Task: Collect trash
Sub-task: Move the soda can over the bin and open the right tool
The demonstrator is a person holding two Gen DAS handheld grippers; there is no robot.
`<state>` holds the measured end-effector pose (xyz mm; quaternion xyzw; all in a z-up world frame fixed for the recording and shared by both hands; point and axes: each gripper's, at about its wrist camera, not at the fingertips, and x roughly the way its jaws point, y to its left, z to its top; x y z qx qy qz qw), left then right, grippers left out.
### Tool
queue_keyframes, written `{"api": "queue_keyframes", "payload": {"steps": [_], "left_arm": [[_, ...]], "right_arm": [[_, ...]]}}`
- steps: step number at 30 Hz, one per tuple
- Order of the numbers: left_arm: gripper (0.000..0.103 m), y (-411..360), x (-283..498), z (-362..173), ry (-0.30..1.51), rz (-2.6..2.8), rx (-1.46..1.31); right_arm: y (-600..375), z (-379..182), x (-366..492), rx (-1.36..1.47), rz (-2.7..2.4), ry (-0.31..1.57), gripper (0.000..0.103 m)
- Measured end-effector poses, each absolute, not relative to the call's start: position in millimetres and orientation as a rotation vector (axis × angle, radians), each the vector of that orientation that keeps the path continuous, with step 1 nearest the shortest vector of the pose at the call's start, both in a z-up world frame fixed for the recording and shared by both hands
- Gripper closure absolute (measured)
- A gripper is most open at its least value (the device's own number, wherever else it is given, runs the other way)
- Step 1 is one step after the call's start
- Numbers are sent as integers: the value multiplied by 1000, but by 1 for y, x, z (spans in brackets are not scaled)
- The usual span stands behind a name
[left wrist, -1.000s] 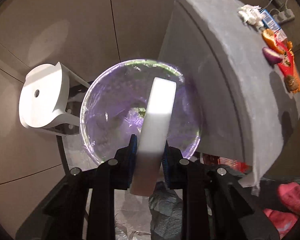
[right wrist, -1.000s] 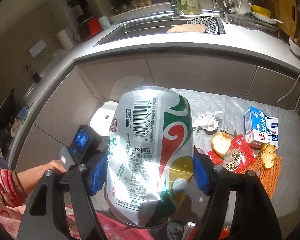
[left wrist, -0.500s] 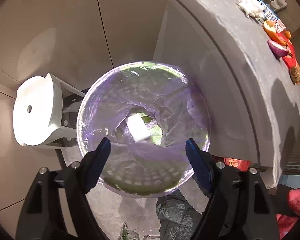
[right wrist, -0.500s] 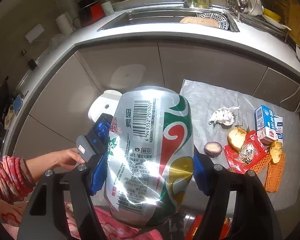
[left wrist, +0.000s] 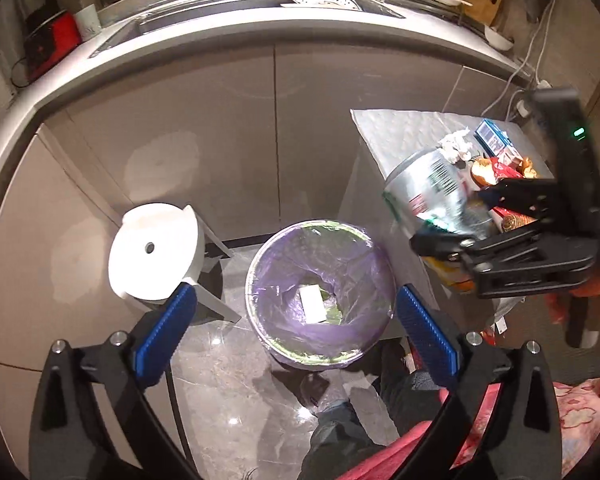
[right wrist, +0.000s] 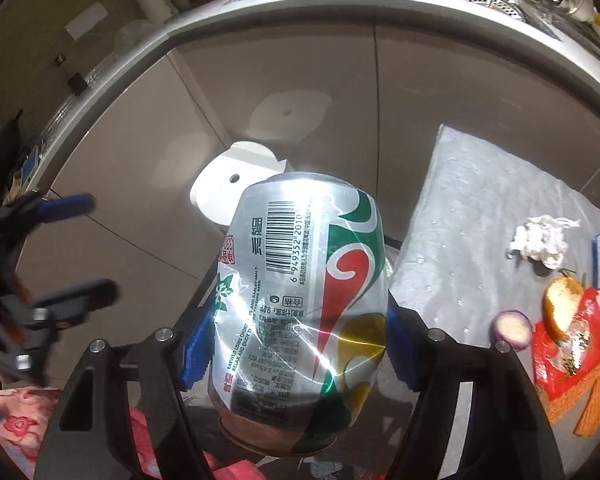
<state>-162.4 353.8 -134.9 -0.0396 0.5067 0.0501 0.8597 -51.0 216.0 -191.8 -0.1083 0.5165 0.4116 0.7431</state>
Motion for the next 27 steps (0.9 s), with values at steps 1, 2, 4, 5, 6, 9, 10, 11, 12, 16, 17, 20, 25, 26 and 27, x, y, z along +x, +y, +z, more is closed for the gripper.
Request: {"api": "queue_keyframes", "payload": {"steps": [1, 2, 4, 5, 6, 9, 10, 11, 12, 16, 17, 20, 25, 26, 27], "left_arm": [[8, 356, -165, -131, 1069, 128, -86], [8, 357, -167, -127, 1075, 150, -85], [8, 359, -171, -121, 1076, 181, -84], [8, 361, -171, -119, 1076, 195, -85], [8, 363, -171, -119, 1077, 206, -90], [8, 364, -172, -119, 1099, 222, -98], [8, 365, -173, -120, 1101, 229, -95], [8, 365, -174, -120, 1100, 233, -92], [8, 365, -177, -121, 1099, 234, -90], [8, 363, -178, -121, 1097, 230, -85], [8, 362, -178, -120, 1094, 227, -82], [8, 359, -177, -120, 1086, 220, -71], [8, 350, -171, -112, 1063, 189, -56], [8, 348, -170, -110, 1057, 181, -51], [8, 345, -168, -108, 1050, 173, -45]], "right_arm": [[226, -203, -51, -243, 917, 1143, 31], [235, -212, -52, -250, 932, 1154, 31], [254, -230, -54, -269, 959, 1172, 31], [263, -239, -55, -277, 972, 1182, 31], [271, -247, -55, -288, 976, 1195, 31], [289, -275, -54, -333, 959, 1244, 31], [294, -284, -53, -347, 950, 1261, 31], [298, -292, -53, -362, 935, 1278, 31], [302, -299, -51, -374, 920, 1292, 31], [302, -312, -48, -392, 846, 1323, 10], [300, -311, -48, -389, 842, 1321, 8], [292, -298, -45, -363, 856, 1301, 7], [266, -244, -39, -255, 863, 1192, 7], [255, -230, -37, -223, 854, 1164, 7], [242, -216, -35, -188, 842, 1135, 7]]}}
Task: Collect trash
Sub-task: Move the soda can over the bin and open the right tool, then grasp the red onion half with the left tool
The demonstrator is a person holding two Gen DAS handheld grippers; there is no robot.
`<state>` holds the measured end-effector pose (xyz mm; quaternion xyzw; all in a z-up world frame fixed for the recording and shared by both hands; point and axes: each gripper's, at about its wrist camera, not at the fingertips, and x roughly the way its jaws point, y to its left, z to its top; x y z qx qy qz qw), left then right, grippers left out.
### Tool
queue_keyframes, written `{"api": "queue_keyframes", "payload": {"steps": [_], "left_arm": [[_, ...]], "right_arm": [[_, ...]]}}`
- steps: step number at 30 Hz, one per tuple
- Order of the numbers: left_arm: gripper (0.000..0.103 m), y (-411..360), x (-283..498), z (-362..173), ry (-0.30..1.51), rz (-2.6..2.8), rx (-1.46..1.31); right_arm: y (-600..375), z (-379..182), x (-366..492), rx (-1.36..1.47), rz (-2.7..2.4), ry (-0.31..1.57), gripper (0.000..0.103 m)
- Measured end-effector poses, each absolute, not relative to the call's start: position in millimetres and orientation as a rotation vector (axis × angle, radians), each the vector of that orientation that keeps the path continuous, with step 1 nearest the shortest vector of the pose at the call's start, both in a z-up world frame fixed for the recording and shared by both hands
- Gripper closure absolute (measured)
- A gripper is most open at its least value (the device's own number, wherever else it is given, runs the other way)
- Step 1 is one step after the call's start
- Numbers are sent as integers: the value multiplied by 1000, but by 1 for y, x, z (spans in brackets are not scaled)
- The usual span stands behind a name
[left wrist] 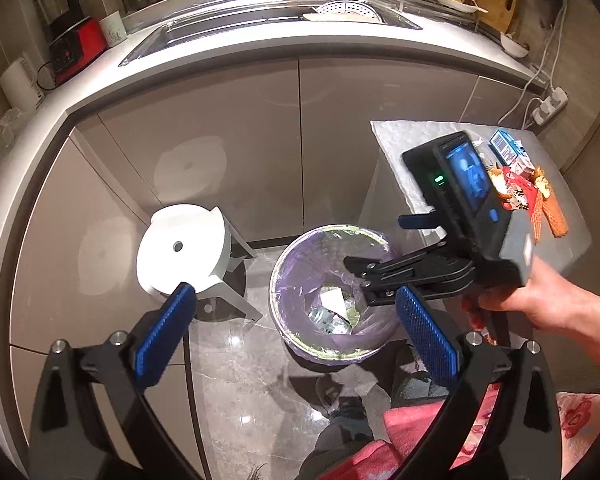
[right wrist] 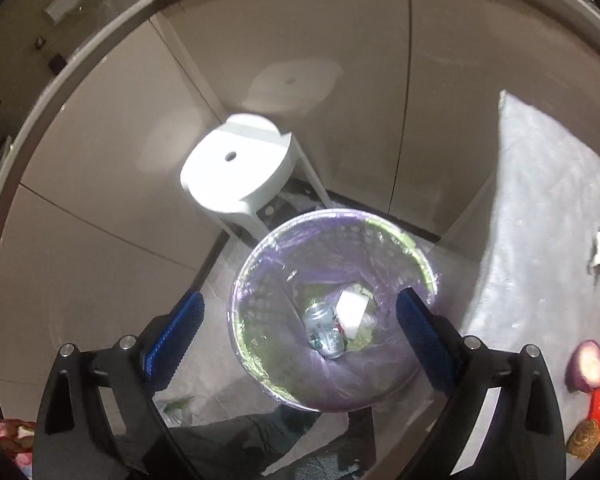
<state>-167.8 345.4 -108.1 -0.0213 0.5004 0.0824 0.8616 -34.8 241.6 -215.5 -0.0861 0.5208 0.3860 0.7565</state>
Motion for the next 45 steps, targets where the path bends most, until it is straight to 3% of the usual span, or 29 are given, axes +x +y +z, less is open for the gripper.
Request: {"api": "queue_keyframes", "payload": {"steps": [3, 11, 27, 32, 41, 45], "left_arm": [[8, 336, -161, -103, 1028, 146, -25], [8, 291, -129, -101, 1013, 29, 9], [8, 144, -23, -170, 1085, -231, 23], [8, 122, 8, -201, 1097, -230, -101], [31, 108, 42, -259, 1250, -128, -178], [46, 102, 42, -269, 1274, -103, -173]], "right_arm": [[197, -175, -29, -106, 771, 1047, 2], [63, -110, -21, -21, 535, 898, 2], [-106, -135, 11, -19, 371, 963, 2], [-138, -139, 22, -26, 357, 967, 2], [-181, -154, 42, 20, 369, 1000, 2], [-186, -160, 47, 26, 394, 1012, 2]]}}
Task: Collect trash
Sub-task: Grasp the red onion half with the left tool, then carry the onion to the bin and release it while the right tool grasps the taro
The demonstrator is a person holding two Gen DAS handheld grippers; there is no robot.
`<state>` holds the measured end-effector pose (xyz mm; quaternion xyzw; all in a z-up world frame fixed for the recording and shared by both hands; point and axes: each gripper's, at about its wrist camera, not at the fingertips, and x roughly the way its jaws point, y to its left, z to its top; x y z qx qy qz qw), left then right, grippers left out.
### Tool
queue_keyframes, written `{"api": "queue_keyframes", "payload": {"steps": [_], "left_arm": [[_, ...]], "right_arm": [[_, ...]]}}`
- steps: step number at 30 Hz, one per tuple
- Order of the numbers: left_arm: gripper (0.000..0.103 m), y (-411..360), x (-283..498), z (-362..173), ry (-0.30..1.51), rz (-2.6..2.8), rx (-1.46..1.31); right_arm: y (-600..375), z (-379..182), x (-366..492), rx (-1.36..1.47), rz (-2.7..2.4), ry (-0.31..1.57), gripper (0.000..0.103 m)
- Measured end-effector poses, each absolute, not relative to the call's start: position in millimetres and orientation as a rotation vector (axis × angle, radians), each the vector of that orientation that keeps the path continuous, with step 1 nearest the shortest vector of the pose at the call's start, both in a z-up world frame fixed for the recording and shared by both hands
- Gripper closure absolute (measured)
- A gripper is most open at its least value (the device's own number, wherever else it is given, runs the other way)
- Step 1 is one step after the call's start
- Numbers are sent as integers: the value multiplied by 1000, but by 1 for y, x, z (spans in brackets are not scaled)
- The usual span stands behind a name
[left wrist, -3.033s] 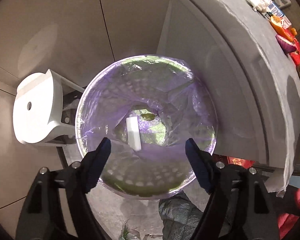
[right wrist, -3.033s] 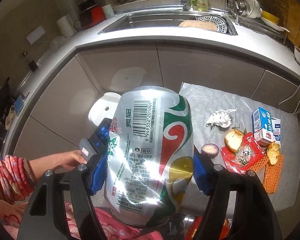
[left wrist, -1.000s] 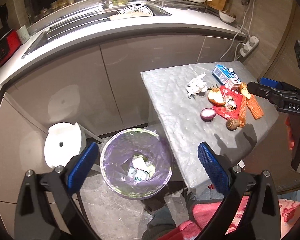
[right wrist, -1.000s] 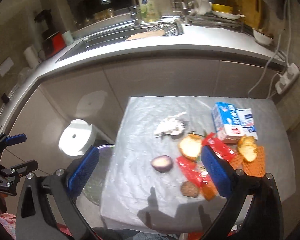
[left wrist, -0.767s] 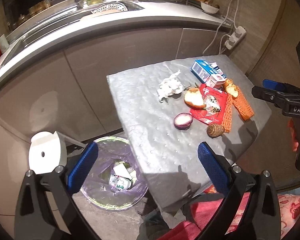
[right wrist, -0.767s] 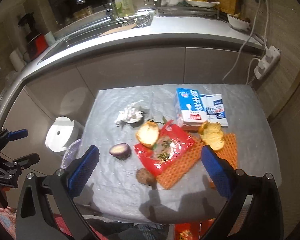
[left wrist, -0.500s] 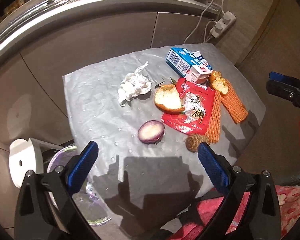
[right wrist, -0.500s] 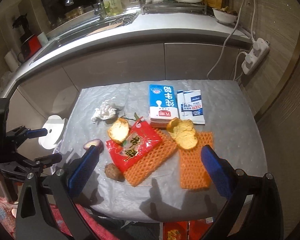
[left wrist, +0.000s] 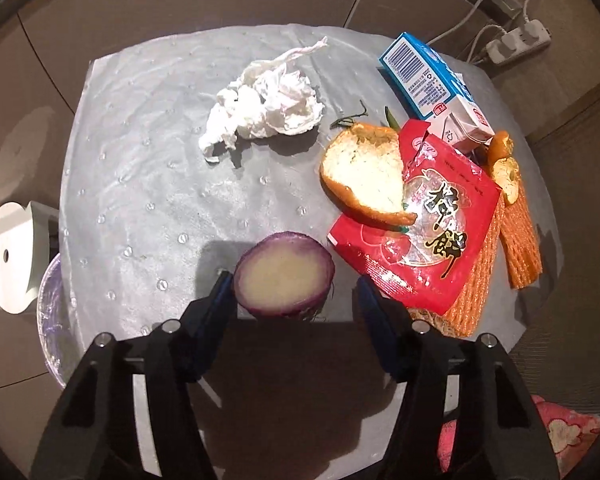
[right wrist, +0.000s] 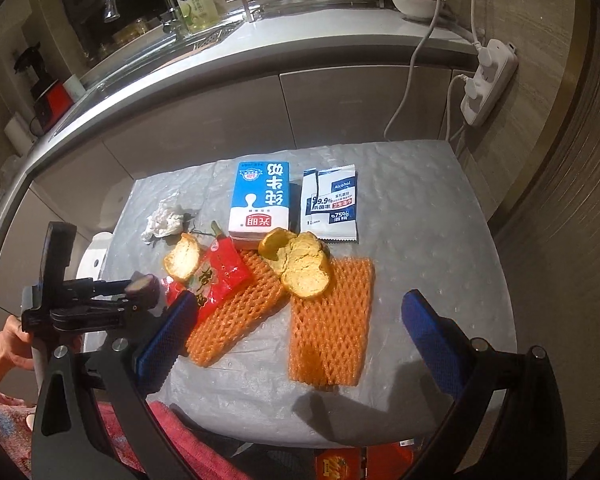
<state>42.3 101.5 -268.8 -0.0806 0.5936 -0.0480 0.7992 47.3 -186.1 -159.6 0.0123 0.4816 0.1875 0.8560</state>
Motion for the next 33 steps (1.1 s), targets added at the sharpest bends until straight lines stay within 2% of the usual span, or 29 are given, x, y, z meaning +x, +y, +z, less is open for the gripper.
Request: {"api": "queue_keyframes", "payload": {"steps": [2, 3, 10, 14, 17, 19, 26, 28, 32, 33], "left_arm": [[51, 98, 43, -270, 1271, -87, -146], [58, 97, 43, -270, 1269, -80, -142], [60, 106, 42, -263, 1273, -82, -167], [60, 115, 29, -242, 1233, -80, -180], [60, 125, 14, -217, 1180, -74, -188], [60, 132, 6, -203, 1155, -63, -186], [60, 169, -30, -176, 1105, -31, -183], [60, 180, -36, -177, 1108, -16, -187], [60, 201, -46, -177, 1107, 0, -210], [60, 206, -48, -177, 1105, 3, -215]], "right_arm": [[-184, -162, 48, 14, 410, 1017, 2], [-182, -163, 48, 4, 418, 1019, 2], [-155, -170, 40, -36, 524, 1018, 2], [-115, -181, 24, -87, 657, 1012, 2], [-74, -198, 7, -192, 765, 1004, 10], [-51, -211, -2, -268, 814, 1001, 19], [-14, -251, -14, -386, 826, 1031, 36], [-13, -259, -13, -388, 800, 1046, 46], [-11, -262, -13, -382, 760, 1027, 51], [-11, -261, -11, -374, 755, 1029, 59]]}}
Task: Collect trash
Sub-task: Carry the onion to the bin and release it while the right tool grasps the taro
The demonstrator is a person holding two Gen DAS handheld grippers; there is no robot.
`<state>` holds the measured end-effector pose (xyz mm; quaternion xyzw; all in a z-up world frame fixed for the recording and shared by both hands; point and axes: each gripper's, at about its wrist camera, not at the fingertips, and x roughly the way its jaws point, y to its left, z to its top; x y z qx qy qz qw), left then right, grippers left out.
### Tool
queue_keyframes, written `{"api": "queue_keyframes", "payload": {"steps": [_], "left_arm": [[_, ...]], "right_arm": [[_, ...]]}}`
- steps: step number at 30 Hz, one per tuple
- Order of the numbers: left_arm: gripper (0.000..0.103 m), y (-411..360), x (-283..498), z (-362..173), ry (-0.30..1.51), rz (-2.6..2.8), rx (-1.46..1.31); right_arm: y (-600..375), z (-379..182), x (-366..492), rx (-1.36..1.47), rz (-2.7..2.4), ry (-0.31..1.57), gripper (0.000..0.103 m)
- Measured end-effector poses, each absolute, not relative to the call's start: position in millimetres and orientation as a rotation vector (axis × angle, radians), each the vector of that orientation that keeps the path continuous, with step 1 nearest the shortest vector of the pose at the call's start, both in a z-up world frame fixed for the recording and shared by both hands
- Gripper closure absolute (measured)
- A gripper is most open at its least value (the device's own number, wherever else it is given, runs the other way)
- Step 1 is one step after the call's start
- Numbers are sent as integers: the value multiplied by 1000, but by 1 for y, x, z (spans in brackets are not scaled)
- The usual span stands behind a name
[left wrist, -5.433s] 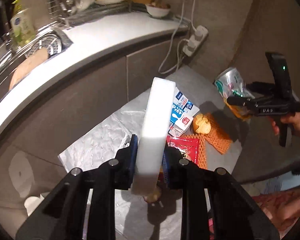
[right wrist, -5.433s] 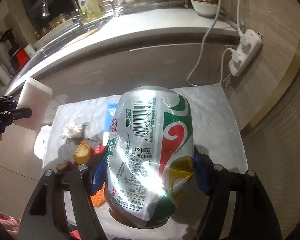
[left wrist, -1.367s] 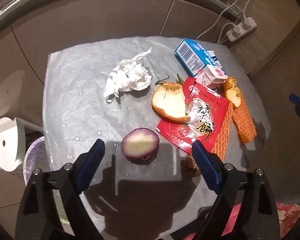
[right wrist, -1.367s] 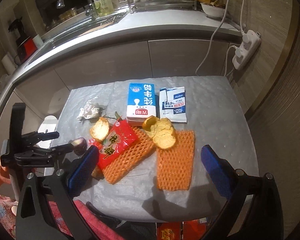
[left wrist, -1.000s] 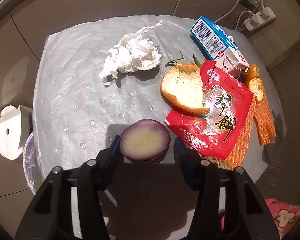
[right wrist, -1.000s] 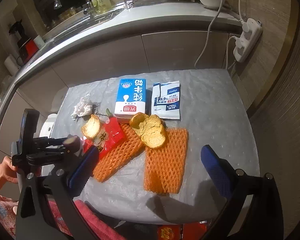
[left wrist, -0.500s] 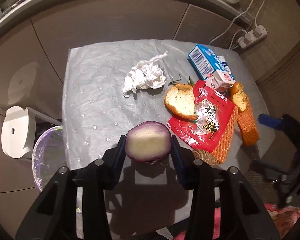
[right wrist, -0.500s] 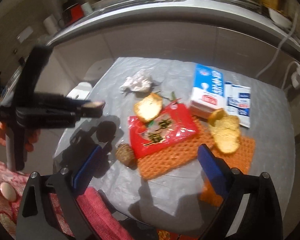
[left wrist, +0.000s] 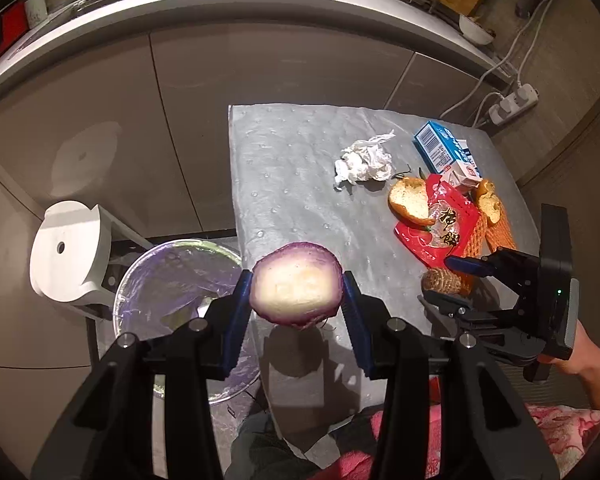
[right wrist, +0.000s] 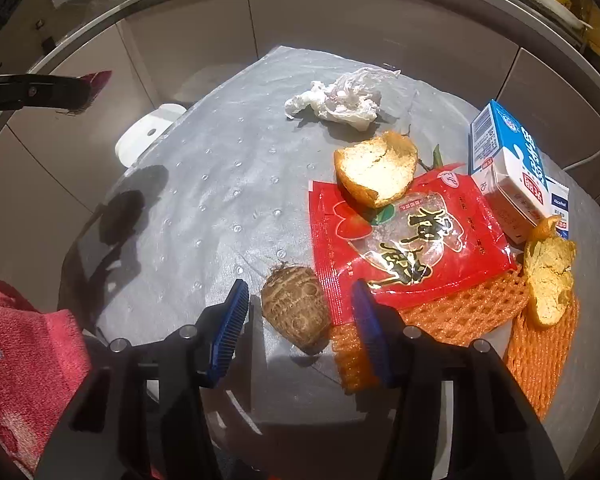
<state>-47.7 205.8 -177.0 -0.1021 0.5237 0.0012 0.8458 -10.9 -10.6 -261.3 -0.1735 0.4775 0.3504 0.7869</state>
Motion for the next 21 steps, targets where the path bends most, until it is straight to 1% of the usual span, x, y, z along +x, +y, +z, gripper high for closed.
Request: {"api": "queue_keyframes", "payload": {"steps": [1, 6, 10, 17, 21], "left_arm": [[60, 210, -50, -177, 1102, 5, -219], [60, 230, -58, -175, 1089, 12, -237], [60, 244, -61, -174, 1078, 12, -248], [60, 277, -68, -181, 1073, 32, -247], [60, 299, -70, -207, 1123, 41, -217]], "right_arm": [[-10, -260, -10, -354, 758, 1039, 71], [-6, -261, -11, -364, 718, 1048, 71], [-6, -254, -10, -316, 689, 1050, 71], [-15, -214, -15, -185, 645, 1016, 71], [-7, -185, -25, -145, 659, 978, 71]]}}
